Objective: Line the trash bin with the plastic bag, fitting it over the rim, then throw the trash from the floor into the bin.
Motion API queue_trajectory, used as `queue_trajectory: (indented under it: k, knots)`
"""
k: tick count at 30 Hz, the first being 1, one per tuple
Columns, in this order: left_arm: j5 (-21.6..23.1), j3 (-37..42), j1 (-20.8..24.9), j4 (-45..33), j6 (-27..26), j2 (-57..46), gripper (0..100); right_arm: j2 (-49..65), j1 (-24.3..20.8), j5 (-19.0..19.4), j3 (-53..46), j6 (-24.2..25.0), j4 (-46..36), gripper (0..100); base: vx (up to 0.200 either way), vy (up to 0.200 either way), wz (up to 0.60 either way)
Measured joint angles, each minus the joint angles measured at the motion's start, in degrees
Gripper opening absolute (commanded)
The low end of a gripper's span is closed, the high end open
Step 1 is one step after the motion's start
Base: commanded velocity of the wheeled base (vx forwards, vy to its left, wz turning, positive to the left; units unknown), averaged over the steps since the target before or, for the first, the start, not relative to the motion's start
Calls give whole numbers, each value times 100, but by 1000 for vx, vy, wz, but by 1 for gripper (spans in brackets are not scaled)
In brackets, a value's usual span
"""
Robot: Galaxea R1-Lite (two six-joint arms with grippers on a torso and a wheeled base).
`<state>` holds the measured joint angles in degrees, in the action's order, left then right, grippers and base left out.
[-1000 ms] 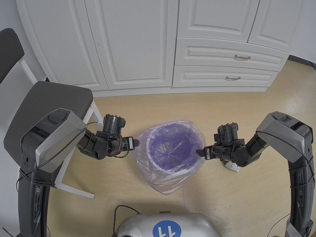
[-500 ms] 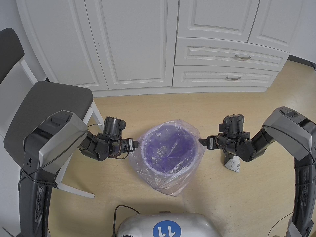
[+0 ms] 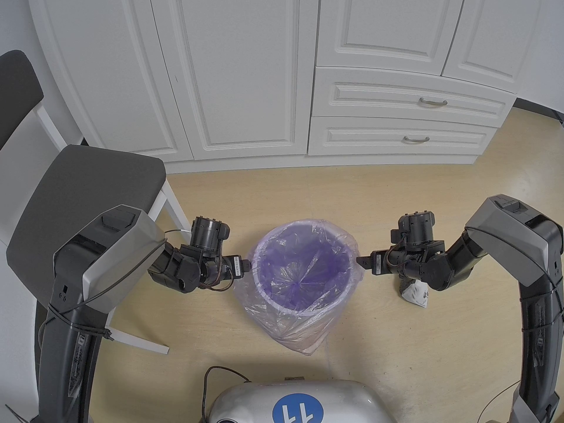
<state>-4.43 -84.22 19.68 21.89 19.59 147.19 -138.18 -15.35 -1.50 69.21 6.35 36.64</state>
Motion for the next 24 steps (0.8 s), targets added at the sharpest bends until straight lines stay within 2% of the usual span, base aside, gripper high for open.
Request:
queue_trajectory:
  k: [24]
  knots:
    - [-137,-194,35,-11,-7,286,100,-1191,35,-24,880,212,-183,100,0,0,0]
